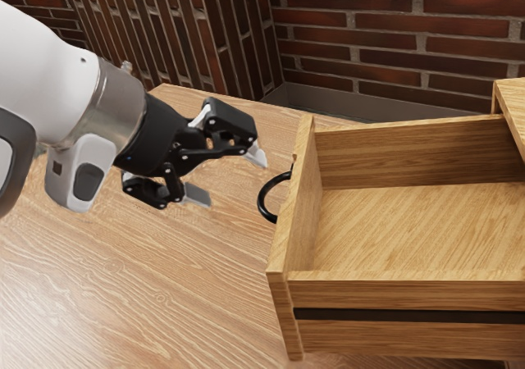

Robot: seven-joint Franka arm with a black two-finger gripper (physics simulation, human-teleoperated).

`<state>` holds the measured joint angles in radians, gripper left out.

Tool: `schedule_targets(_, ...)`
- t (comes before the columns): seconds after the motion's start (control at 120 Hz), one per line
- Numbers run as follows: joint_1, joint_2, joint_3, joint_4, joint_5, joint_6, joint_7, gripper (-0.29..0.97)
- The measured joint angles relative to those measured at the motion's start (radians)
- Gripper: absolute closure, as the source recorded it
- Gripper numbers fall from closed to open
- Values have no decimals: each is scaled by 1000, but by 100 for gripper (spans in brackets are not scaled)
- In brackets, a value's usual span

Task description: Pull the drawer handle with one arm to open the drawer

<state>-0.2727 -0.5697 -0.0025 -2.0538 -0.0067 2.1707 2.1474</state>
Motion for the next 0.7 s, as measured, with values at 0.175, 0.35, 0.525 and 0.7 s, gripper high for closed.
schedule_targets(0.175, 105, 130, -4, 275, 19, -205, -79, 1)
schedule_targets(0.35, 217, 283, 1, 462, 66, -433, -217, 0)
schedule_targets(0.525, 290, 490, 5, 666, 96, -643, -388, 0)
schedule_targets(0.7, 315, 536, 5, 713, 120, -768, -566, 0)
